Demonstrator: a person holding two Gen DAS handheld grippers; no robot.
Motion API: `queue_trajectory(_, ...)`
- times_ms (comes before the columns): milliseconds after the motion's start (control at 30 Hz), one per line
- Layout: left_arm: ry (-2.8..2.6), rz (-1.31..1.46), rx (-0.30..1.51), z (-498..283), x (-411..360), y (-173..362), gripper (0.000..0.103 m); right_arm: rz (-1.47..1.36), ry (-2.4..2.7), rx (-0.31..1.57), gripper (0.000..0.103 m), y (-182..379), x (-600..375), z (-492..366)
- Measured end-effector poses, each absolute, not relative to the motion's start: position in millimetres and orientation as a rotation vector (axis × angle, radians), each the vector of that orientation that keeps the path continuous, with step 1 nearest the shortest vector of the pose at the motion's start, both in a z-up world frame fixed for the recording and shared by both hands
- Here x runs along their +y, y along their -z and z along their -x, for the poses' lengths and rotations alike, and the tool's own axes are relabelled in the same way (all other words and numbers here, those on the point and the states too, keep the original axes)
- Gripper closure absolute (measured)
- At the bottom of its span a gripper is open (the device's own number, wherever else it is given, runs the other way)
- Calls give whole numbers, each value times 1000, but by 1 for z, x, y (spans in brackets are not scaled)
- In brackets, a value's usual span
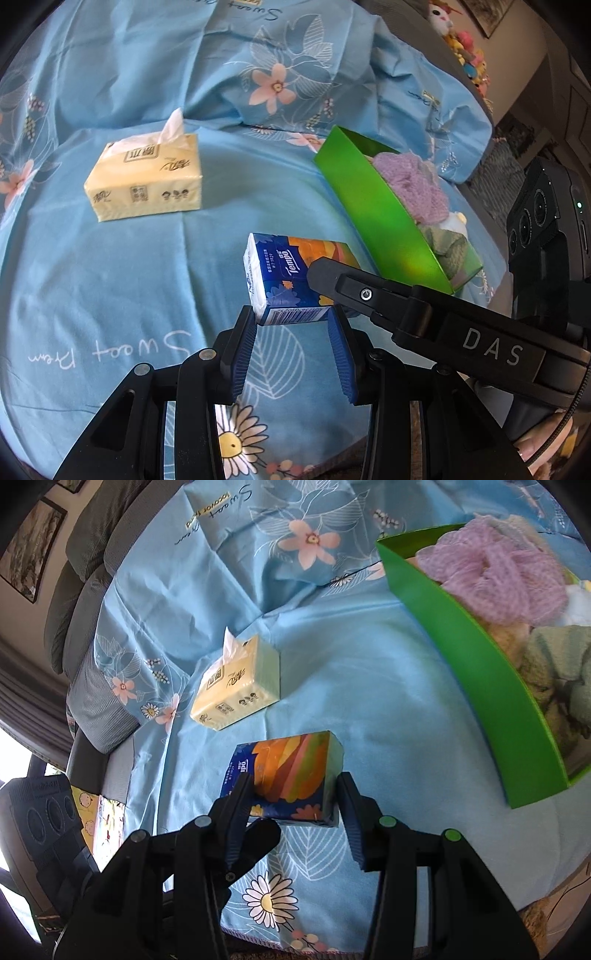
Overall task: Organize soft objects
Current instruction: 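Carry the tissue packet with the right gripper over the green box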
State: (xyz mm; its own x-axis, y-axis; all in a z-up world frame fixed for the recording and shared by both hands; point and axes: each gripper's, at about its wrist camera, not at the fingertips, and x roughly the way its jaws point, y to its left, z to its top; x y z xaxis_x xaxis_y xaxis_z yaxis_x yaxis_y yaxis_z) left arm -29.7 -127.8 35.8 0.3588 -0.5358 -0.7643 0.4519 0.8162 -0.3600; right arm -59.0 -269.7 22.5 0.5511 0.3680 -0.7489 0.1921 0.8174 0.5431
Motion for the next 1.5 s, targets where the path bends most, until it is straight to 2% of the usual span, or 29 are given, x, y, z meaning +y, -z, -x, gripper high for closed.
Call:
queue_trajectory(900, 795, 11, 923, 48, -190, -75, 62, -651, 20, 809, 56, -68, -322, 102)
queue_trajectory(1500, 899, -49, 913, 48, -250, -85, 62, -710, 126, 739, 56, -74, -375, 119)
